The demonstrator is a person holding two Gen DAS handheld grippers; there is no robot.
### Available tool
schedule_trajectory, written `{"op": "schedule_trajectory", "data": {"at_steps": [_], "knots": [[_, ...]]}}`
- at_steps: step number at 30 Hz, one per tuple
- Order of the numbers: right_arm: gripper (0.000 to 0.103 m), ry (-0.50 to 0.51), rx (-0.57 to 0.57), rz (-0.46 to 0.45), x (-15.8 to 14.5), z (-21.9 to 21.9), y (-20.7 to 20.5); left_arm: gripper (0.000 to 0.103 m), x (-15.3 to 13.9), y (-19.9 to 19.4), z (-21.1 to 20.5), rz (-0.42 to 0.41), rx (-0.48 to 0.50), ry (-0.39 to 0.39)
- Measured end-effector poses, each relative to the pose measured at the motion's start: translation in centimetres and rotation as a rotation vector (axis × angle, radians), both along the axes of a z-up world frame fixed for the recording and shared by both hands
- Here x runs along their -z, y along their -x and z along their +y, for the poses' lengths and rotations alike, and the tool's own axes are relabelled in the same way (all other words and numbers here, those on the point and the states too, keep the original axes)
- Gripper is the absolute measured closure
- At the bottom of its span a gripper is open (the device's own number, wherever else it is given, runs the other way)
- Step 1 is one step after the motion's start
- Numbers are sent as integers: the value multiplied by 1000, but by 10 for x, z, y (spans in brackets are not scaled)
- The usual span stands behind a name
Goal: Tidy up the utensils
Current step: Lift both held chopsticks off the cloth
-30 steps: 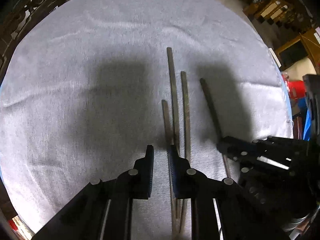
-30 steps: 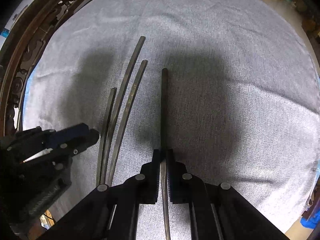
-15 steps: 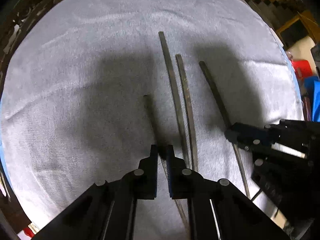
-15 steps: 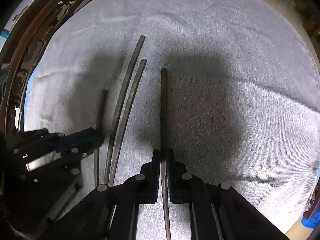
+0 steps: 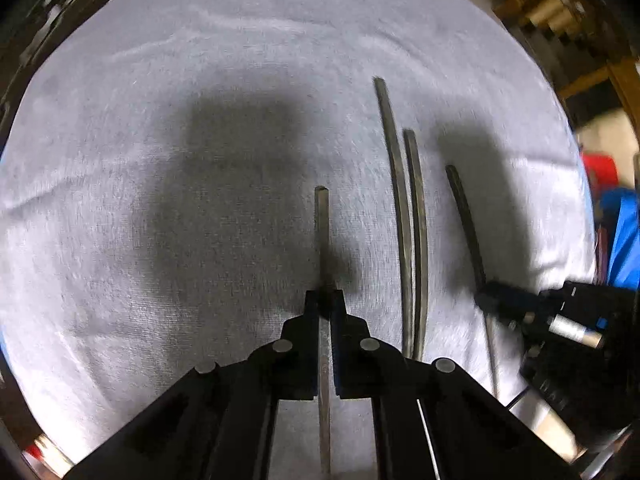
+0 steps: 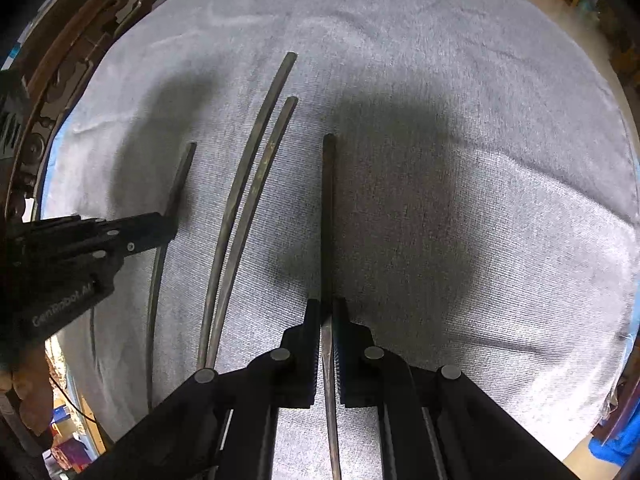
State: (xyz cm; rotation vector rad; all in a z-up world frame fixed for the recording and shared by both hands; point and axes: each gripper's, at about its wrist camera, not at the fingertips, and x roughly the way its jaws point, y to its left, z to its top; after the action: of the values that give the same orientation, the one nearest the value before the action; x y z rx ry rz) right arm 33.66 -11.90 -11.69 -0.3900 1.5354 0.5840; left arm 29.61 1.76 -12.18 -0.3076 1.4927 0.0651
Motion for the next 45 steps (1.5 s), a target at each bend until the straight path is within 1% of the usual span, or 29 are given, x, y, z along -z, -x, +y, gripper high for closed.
{"op": "schedule_trajectory", "data": {"at_steps": [1,4,7,9,13,16,19,22,25,26,28,29,31,32,34,35,36,37,38,40,41,43,44,45], "knots": [[94,-2,-1,3,0,0,-1,98,0,0,-3,13,26,-6],[94,7,-11,5,1,0,-3,98,-1,-2,-16,66,127,-59],[94,35,-28,16,1,5,-3,97,3,1,-22,92,165,-112],[94,54,-35,19,0,11,0,97,4,1,-29,92,179,-139],[94,82,-48,7,3,20,1,97,14,13,-43,88,208,-180],[94,90,-51,11,3,23,3,98,18,17,-41,105,211,-170],[95,83,-34,50,4,16,4,98,20,32,-25,132,215,-141],[95,112,-53,69,6,13,11,98,23,38,-15,185,218,-111],[94,149,-64,65,9,20,14,98,24,39,-12,204,199,-99],[94,164,-70,66,10,23,15,98,39,37,4,208,202,-100],[94,174,-73,75,10,26,16,97,47,40,12,214,211,-107],[94,176,-73,80,11,26,17,95,47,47,5,224,214,-105],[94,176,-73,88,11,24,15,82,54,54,10,235,206,-75],[94,176,-74,92,12,25,16,82,56,57,12,236,203,-70],[94,181,-80,90,12,25,15,82,60,63,13,226,216,-92],[94,187,-85,86,10,26,13,84,57,70,8,222,215,-111],[93,190,-88,82,10,26,12,90,55,71,8,219,215,-133],[93,192,-90,79,10,26,12,97,53,73,7,215,220,-133],[94,189,-88,77,11,27,12,97,48,75,2,215,219,-129],[95,172,-66,74,10,25,13,98,46,78,4,204,201,-125],[96,157,-50,73,13,24,17,98,46,82,6,193,189,-126],[96,135,-27,64,9,12,22,98,47,97,20,168,151,-126],[96,127,-20,57,8,8,24,98,46,104,27,149,122,-116],[96,96,1,49,4,0,27,98,41,113,37,115,80,-95]]}}
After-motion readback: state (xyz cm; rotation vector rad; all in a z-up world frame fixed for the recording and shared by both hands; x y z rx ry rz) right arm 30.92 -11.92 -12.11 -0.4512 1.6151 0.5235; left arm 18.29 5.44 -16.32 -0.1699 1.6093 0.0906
